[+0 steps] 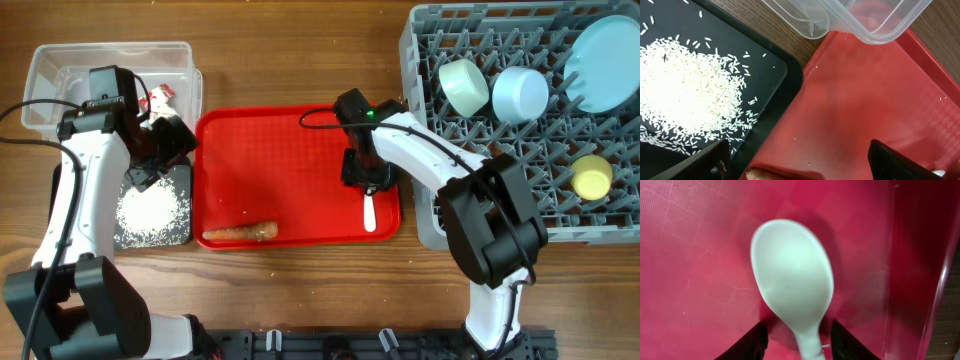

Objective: Sort waste into correct bins and load items into the dishwasher rack
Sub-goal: 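Reach the right gripper to the white spoon and grasp it, then carry the white spoon right and stand it in the rack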

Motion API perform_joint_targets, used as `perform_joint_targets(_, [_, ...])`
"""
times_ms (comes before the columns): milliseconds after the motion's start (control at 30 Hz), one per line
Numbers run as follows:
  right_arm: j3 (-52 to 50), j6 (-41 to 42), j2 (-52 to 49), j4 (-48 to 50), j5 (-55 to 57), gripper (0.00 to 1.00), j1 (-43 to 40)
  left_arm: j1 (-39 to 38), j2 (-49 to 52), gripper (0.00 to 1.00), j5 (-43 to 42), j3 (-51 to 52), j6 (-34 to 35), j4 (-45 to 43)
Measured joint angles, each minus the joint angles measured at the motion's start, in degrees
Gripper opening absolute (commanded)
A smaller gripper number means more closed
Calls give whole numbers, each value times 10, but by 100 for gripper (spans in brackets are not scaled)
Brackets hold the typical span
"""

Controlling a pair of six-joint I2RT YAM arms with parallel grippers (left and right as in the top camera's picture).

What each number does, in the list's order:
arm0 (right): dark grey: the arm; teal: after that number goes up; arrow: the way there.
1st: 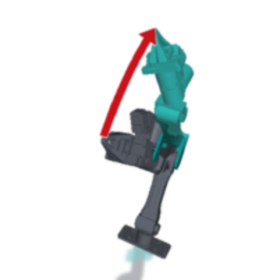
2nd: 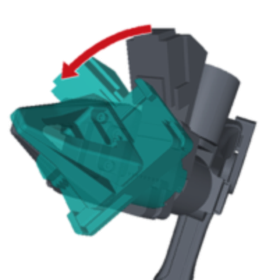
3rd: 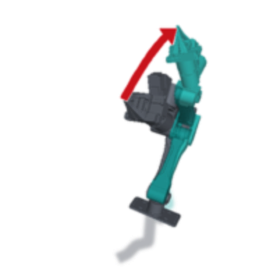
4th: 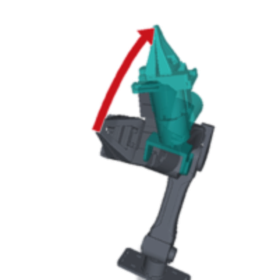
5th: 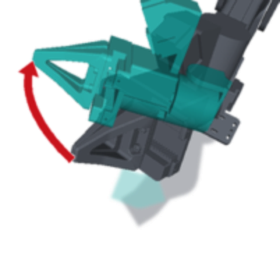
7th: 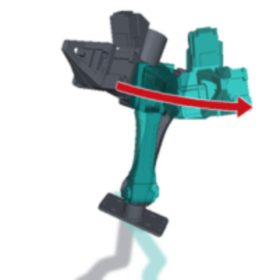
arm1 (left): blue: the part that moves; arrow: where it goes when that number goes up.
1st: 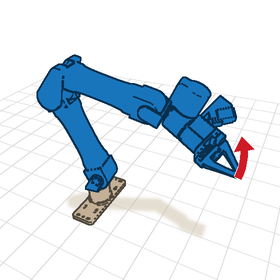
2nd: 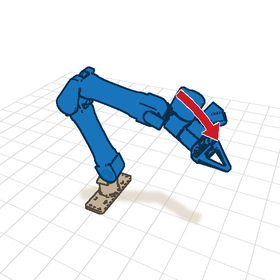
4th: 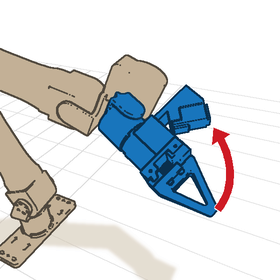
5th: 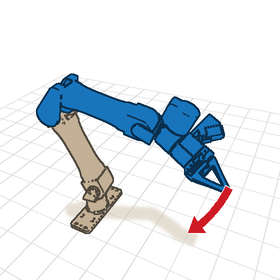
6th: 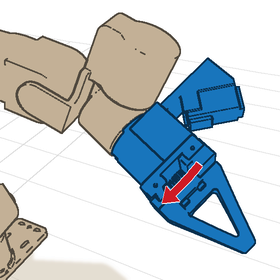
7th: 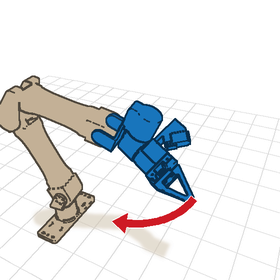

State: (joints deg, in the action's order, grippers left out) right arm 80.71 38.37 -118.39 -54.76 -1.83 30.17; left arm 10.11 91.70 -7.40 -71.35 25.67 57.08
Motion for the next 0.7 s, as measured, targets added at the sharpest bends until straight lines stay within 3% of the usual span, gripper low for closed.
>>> perform_joint_targets(67, [0,0,0,1,2,23,0,0,0,88,0,0,0,0])
perform_joint_targets(200, [0,-5,0,5,8,22,0,0,0,88,0,0,0,0])
perform_joint_targets(300, [0,-9,0,5,8,13,0,0,0,88,0,0,0,0])
perform_joint_targets(533, [-10,-25,14,11,24,13,-1,0,0,88,0,0,0,1])
perform_joint_targets(700, [-22,-53,103,7,43,13,-20,0,0,88,0,0,0,1])
